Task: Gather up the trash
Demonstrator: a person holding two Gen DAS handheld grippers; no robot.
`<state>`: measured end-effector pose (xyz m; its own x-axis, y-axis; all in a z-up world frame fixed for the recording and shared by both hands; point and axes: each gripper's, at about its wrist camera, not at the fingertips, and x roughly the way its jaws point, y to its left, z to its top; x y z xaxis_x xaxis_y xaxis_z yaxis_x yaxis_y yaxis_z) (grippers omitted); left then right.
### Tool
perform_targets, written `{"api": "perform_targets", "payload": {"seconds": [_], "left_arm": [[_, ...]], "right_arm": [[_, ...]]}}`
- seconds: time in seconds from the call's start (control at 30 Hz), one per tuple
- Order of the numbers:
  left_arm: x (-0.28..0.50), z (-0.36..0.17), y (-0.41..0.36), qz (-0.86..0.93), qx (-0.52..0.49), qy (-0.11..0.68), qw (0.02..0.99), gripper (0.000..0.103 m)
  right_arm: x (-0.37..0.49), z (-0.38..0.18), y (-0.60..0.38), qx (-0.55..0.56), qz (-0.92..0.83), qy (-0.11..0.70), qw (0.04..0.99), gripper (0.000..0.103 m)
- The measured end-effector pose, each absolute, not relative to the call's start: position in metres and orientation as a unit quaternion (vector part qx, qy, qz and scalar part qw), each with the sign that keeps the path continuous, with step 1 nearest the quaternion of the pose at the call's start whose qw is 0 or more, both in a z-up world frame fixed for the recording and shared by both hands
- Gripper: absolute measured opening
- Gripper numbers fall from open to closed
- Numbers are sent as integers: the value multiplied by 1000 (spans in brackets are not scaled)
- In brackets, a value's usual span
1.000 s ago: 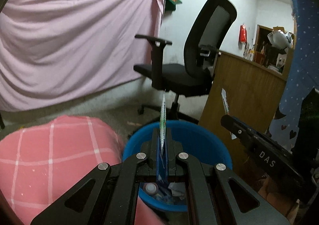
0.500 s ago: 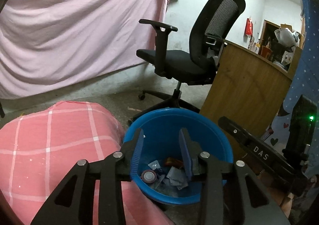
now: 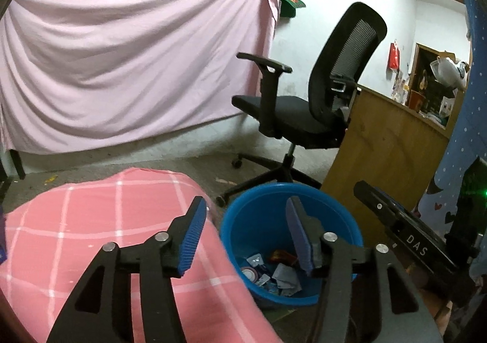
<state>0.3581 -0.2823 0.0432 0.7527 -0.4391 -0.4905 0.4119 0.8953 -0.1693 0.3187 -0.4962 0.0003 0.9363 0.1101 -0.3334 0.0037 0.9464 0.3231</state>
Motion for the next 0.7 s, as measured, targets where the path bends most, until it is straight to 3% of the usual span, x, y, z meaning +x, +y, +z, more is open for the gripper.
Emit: {"api": "perform_targets", "payload": {"seconds": [0.2,0.27,0.3,0.43,0.6,0.7], "left_arm": [[345,53,-265,-205,-20,260,943,60],[343,54,-261,-186,-16,253,949,72],[339,55,-258,-170,-14,246,954,83],[328,50,-243,-135,-22,226,964,95],[311,43,-224,-112,-36,222,968,98],[299,40,-213,-105,-46,222,968,98]], "right_arm": [[313,8,-484,151,30,163,975,54],[311,10,-481,144,29,159,976,63],[310,11,-479,141,28,157,977,71],[305,15,-475,137,25,148,979,82],[294,17,-468,117,13,132,984,103],[284,16,-462,108,14,129,986,103]]}}
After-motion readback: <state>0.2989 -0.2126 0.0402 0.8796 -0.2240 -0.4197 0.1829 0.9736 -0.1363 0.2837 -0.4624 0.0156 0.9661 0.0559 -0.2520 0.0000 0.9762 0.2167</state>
